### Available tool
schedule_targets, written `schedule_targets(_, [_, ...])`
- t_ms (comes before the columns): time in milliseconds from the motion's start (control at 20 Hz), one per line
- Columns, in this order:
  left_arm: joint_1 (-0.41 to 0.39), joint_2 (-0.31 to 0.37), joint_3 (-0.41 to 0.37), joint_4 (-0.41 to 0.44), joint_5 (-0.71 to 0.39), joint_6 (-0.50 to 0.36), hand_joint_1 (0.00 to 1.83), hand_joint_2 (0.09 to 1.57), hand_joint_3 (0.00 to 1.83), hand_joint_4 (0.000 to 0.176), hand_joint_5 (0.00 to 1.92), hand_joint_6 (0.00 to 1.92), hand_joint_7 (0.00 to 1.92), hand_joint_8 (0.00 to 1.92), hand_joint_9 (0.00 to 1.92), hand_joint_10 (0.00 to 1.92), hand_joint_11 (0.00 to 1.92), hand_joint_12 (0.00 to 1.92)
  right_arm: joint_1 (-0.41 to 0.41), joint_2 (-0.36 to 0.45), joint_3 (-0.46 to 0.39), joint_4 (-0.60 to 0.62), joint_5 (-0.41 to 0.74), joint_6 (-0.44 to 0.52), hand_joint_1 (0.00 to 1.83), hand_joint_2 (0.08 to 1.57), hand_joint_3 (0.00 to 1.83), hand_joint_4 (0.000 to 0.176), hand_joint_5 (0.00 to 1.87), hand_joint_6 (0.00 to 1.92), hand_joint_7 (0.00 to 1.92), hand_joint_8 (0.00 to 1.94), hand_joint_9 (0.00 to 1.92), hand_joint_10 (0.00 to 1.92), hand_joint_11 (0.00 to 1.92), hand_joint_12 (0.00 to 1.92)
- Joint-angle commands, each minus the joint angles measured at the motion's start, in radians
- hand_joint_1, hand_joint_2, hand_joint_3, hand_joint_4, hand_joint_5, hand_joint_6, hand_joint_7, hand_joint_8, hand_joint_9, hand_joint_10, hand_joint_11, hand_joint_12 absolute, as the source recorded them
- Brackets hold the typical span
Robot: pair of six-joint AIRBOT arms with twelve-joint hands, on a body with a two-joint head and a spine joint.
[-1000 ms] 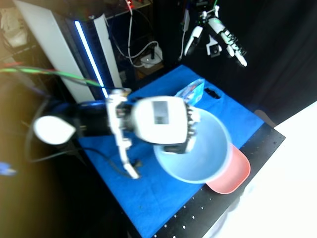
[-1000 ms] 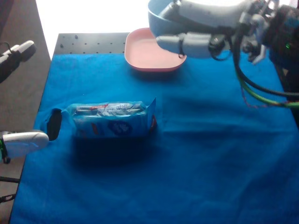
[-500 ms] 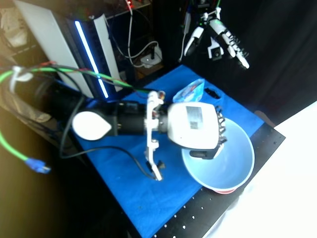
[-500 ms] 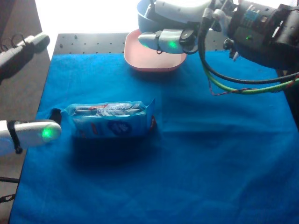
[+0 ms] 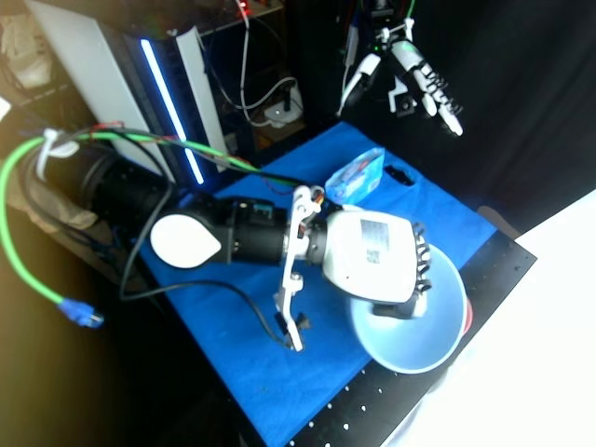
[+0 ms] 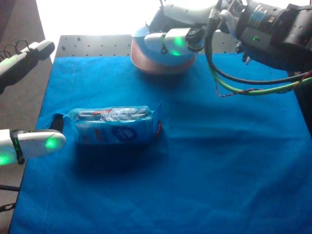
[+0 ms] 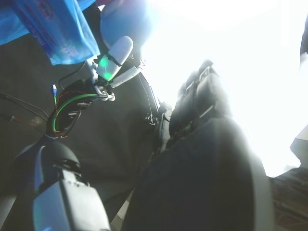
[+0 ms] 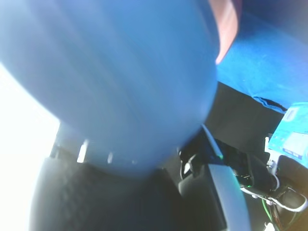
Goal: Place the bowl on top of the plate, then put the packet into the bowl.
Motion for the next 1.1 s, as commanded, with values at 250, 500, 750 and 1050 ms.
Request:
schedule_targets(250, [-0.015, -0.003, 0.006, -0.006, -0.126, -0.011, 0.54, 0.82, 0.0, 0.176, 0.05, 0.01, 0.0, 0.0, 0.0, 0.0, 0.0, 0.0, 0.018, -0.006, 0.002, 0.026, 0.098, 0.0, 0.0, 1.55, 0.0, 0.0, 0.91, 0.17, 1.05, 0.21, 0.83, 0.77, 0.55, 1.41])
schedule_targets(500, [-0.015, -0.004, 0.005, -0.006, -0.126, -0.012, 0.58, 0.82, 0.0, 0.176, 0.06, 0.01, 0.0, 0.0, 0.0, 0.0, 0.0, 0.0, 0.018, -0.006, -0.013, 0.026, 0.099, 0.0, 0.0, 1.56, 0.0, 0.0, 0.91, 0.07, 1.06, 0.14, 0.85, 0.76, 0.55, 1.43])
schedule_targets(750, [-0.015, -0.006, 0.004, -0.007, -0.125, -0.014, 0.62, 0.82, 0.0, 0.176, 0.04, 0.0, 0.0, 0.0, 0.0, 0.0, 0.0, 0.0, 0.011, 0.0, -0.025, 0.026, 0.099, 0.0, 0.0, 1.56, 0.0, 0.0, 0.96, 0.06, 1.1, 0.17, 0.86, 1.0, 0.7, 1.55])
schedule_targets(1050, [-0.015, -0.01, 0.006, -0.007, -0.123, -0.017, 0.68, 0.83, 0.0, 0.123, 0.01, 0.0, 0.0, 0.0, 0.0, 0.0, 0.0, 0.0, 0.01, 0.009, -0.031, 0.028, 0.101, 0.0, 0.0, 1.51, 0.0, 0.0, 0.87, 0.0, 1.06, 0.02, 0.92, 0.63, 0.61, 1.36])
